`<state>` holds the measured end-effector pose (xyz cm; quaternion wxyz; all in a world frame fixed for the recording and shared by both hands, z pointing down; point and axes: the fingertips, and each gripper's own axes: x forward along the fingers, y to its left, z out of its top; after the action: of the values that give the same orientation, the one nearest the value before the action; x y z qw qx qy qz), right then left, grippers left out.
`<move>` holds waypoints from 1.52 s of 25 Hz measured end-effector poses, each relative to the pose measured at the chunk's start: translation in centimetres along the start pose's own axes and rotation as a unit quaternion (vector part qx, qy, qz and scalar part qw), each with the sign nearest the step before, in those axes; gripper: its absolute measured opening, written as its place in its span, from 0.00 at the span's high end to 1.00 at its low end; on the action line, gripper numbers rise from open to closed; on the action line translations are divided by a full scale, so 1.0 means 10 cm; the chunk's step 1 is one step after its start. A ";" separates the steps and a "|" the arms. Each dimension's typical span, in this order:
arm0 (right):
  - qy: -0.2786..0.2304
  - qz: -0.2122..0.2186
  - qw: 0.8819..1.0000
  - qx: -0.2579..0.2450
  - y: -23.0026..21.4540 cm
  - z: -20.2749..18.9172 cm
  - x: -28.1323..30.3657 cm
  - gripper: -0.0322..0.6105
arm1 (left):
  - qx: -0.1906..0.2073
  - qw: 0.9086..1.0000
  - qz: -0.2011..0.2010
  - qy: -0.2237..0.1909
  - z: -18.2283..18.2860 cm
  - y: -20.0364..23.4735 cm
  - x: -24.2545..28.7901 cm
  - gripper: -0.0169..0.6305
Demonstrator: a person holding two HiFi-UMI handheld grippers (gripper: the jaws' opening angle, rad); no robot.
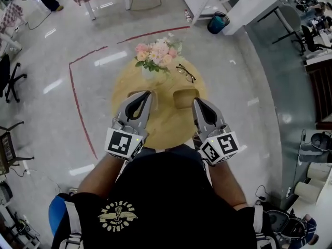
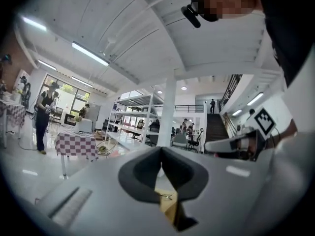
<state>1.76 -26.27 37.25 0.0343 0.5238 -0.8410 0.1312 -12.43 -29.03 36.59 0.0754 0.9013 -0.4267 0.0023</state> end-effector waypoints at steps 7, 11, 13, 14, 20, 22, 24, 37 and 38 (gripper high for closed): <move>-0.024 0.028 0.999 -0.027 -0.37 0.25 -0.38 0.95 | 0.025 0.999 0.024 -0.025 0.23 -0.48 0.13 0.97; -0.026 0.058 0.998 -0.030 -0.65 0.30 -0.67 0.95 | 0.030 0.997 0.063 -0.042 0.38 -0.82 0.23 0.97; -0.027 0.071 0.997 -0.032 -0.80 0.29 -0.79 0.95 | 0.036 0.995 0.077 -0.043 0.36 -0.99 0.29 0.97; -0.026 0.078 0.996 -0.031 -0.87 0.27 -0.83 0.95 | 0.038 0.995 0.087 -0.041 0.34 -1.07 0.30 0.97; -0.013 0.124 0.992 -0.031 -1.10 0.12 -0.97 0.95 | 0.012 0.989 0.146 -0.033 0.21 -1.39 0.17 0.97; -0.008 0.141 0.990 -0.028 -1.06 0.06 -0.96 0.95 | 0.029 0.986 0.164 -0.022 0.18 -1.43 0.07 0.97; -0.006 0.157 0.987 -0.026 -0.98 0.03 -0.94 0.95 | 0.038 0.983 0.180 -0.013 0.18 -1.42 -0.04 0.97; -0.002 0.160 0.986 -0.045 -0.33 -0.02 -0.92 0.95 | 0.043 0.984 0.170 -0.033 0.26 -1.20 -0.55 0.97; -0.004 0.154 0.987 -0.050 -0.27 -0.01 -0.92 0.95 | 0.048 0.985 0.165 -0.036 0.28 -1.18 -0.59 0.97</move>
<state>8.33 -19.37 36.06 0.0360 0.3859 -0.9174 0.0907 -7.28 -17.49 31.87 0.0155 0.8208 -0.5710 0.0024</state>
